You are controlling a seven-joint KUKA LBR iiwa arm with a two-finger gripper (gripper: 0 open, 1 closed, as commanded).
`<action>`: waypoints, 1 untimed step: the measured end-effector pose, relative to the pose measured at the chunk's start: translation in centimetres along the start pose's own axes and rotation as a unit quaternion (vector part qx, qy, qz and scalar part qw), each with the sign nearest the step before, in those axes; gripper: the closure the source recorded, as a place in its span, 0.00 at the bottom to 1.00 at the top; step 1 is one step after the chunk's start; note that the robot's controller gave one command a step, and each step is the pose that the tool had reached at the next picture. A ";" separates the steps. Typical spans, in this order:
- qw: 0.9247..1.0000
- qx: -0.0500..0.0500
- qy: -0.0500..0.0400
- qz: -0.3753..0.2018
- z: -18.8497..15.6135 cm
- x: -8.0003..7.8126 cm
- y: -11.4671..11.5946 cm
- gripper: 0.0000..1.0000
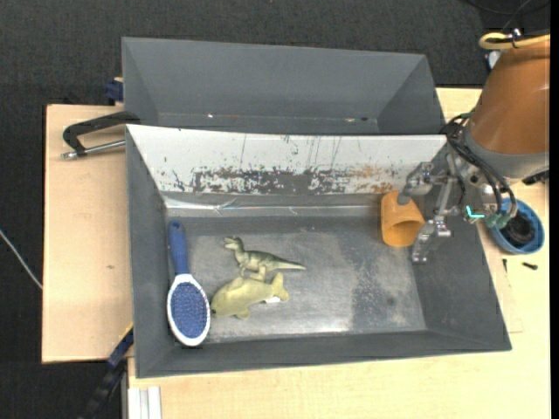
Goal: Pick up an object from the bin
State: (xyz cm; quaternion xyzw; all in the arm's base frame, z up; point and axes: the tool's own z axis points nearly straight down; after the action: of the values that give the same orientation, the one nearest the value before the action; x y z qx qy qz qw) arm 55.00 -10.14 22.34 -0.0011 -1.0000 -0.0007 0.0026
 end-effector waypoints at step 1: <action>0.997 0.000 -0.003 -0.081 15.3 -2.4 4.3 0.00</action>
Offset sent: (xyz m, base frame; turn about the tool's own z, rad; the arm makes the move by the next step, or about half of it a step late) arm 0.0229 0.0405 -0.1505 -0.1606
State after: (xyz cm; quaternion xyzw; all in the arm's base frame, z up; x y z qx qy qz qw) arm 57.38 -5.88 7.03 0.0795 -0.9968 -0.0013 -0.0003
